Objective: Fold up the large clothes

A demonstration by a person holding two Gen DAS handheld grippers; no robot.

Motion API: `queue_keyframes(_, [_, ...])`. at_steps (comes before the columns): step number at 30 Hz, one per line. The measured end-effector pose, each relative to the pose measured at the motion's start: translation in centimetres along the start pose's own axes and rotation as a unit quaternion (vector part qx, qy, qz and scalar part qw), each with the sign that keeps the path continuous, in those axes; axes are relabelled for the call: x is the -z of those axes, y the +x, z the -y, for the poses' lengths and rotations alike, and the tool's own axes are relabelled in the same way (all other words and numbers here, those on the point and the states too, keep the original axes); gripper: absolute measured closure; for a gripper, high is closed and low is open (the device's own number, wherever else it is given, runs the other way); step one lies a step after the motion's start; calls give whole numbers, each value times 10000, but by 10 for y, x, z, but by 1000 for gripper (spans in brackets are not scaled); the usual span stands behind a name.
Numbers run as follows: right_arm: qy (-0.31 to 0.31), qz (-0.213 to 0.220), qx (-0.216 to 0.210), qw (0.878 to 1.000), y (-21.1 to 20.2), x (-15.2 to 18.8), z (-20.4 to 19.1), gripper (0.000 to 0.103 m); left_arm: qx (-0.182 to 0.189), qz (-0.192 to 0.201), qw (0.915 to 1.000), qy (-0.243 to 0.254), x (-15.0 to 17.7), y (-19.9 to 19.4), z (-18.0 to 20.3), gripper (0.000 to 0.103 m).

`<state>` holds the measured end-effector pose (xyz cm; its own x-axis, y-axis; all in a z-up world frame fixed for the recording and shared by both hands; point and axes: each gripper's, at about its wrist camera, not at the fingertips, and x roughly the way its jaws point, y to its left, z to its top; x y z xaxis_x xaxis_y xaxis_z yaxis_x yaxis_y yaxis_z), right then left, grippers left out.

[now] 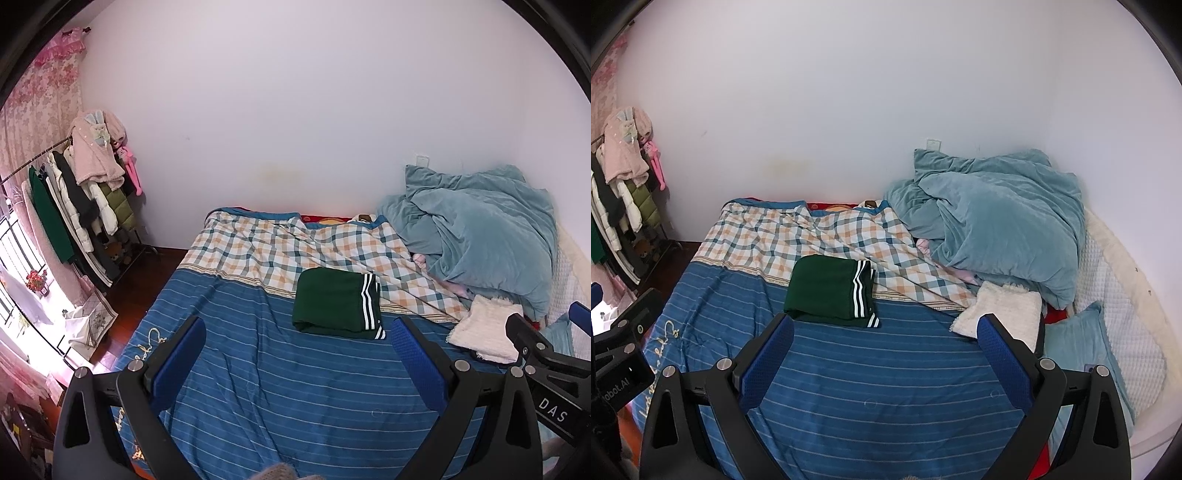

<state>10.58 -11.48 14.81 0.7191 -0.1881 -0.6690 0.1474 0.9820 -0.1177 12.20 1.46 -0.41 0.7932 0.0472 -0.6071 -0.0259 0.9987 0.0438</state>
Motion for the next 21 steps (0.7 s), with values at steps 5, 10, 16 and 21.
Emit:
queue_keyframes(5, [-8, 20, -9, 10000, 2, -2, -1, 2, 10, 0, 10000, -17, 0, 0, 0, 0])
queue_keyframes(10, [-17, 30, -6, 10000, 4, -2, 0, 2, -22, 25, 10000, -16, 0, -1, -1, 0])
queue_keyframes(16, [-7, 32, -15, 10000, 4, -1, 0, 2, -26, 23, 10000, -17, 1, -2, -3, 0])
queue_keyframes(21, [-15, 27, -31, 10000, 5, -1, -1, 2, -46, 35, 10000, -19, 1, -3, -4, 0])
